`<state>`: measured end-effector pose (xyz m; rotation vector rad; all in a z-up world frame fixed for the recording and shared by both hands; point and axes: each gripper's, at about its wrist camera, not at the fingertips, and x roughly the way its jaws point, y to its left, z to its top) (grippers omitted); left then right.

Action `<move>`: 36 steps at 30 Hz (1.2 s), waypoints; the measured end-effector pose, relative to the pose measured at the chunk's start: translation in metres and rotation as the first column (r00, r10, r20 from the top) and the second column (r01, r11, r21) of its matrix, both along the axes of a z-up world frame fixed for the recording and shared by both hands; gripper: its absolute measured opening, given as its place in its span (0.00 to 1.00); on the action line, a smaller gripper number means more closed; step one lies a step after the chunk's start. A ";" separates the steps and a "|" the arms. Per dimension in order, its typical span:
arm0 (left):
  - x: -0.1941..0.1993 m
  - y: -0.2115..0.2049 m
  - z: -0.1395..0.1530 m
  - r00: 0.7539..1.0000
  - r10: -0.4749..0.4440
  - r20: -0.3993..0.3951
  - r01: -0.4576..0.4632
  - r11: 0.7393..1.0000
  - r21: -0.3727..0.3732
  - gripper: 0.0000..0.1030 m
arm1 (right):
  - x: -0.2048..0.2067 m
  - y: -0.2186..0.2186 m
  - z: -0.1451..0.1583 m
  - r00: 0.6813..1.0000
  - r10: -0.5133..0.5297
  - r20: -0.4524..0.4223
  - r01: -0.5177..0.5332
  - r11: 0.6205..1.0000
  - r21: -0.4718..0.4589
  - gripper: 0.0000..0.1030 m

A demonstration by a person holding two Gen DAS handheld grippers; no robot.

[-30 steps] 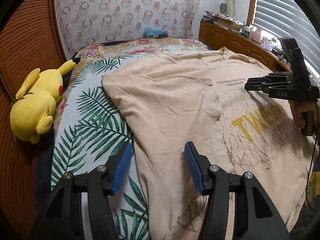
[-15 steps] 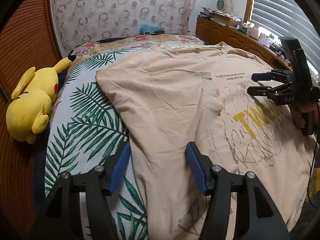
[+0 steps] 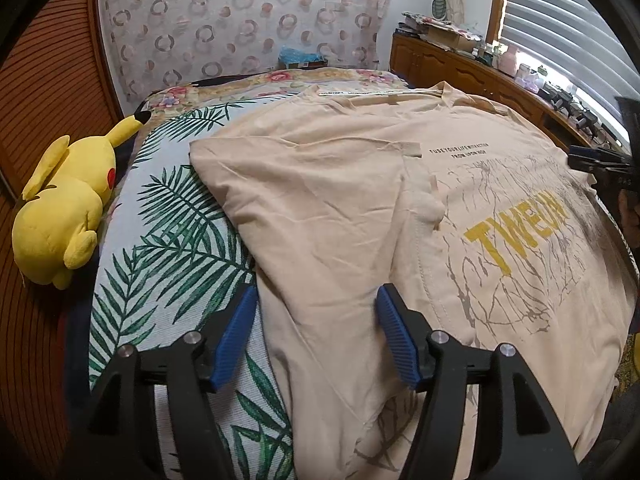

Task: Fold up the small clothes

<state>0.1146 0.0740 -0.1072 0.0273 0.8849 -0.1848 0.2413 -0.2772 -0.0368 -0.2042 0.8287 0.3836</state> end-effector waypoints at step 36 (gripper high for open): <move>-0.042 -0.014 0.050 0.983 0.029 0.180 -0.017 0.997 -0.073 0.70 | 0.011 -0.150 -0.017 0.964 -0.259 -0.057 0.259 0.966 0.001 0.24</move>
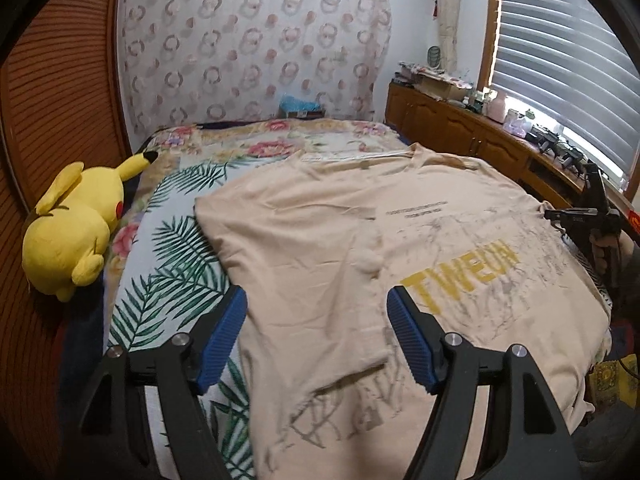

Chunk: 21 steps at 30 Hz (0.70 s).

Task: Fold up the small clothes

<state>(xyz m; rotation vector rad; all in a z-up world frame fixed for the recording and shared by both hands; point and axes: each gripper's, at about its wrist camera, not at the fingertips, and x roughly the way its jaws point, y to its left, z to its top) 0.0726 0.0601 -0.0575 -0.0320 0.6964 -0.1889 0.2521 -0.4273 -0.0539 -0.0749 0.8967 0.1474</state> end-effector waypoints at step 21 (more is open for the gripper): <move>-0.029 0.004 0.023 0.990 0.063 0.127 -0.056 0.997 -0.060 0.70 | -0.023 0.078 0.061 0.962 0.190 0.194 -0.199 0.980 0.026 0.05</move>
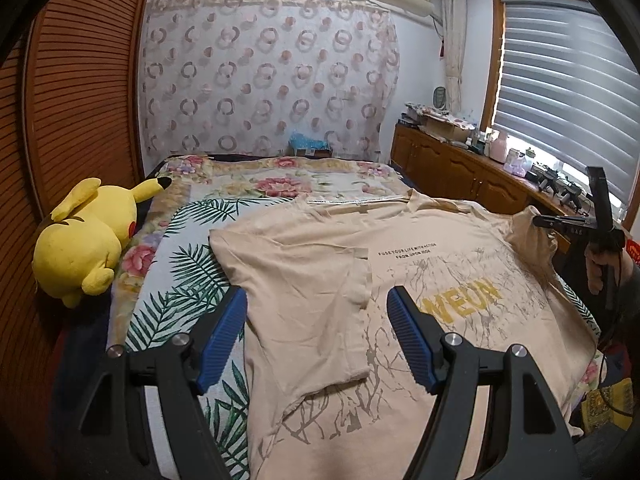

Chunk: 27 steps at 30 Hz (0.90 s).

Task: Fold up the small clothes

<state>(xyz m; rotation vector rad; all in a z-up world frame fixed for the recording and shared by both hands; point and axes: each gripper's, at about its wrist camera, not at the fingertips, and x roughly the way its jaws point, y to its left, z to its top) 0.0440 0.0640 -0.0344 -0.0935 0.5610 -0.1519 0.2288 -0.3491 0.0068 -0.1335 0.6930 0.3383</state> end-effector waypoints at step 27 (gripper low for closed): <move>-0.002 -0.022 -0.018 0.998 -0.050 -0.048 0.050 0.999 -0.019 0.70 | 0.001 0.024 -0.034 0.996 -0.012 -0.089 0.008 0.999 -0.043 0.35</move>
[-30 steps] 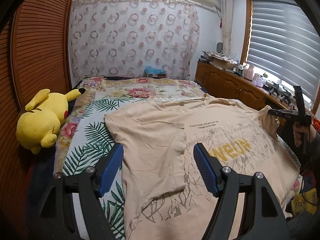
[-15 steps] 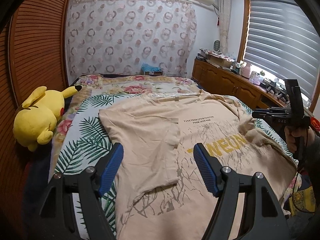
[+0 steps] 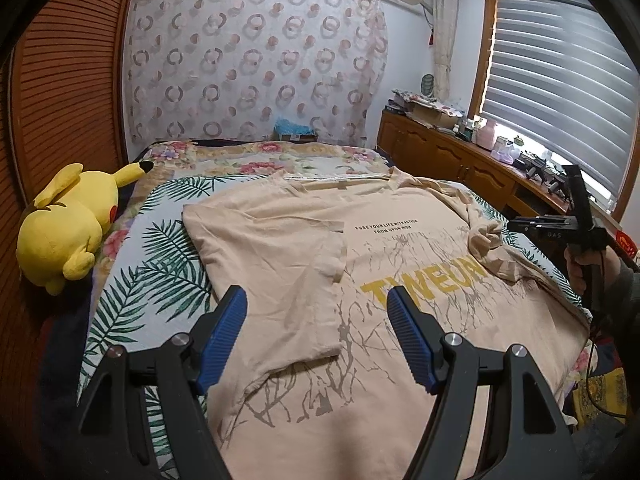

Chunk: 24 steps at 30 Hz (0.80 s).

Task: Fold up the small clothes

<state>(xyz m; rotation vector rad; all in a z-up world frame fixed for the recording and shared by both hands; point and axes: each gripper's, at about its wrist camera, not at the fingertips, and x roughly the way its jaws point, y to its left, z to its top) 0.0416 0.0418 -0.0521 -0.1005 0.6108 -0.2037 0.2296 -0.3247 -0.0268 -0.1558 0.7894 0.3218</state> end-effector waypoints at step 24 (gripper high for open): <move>-0.002 0.001 -0.006 1.000 0.001 -0.010 -0.001 1.000 -0.013 0.71 | 0.020 0.033 0.005 0.992 0.124 -0.023 -0.122 0.989 0.086 0.03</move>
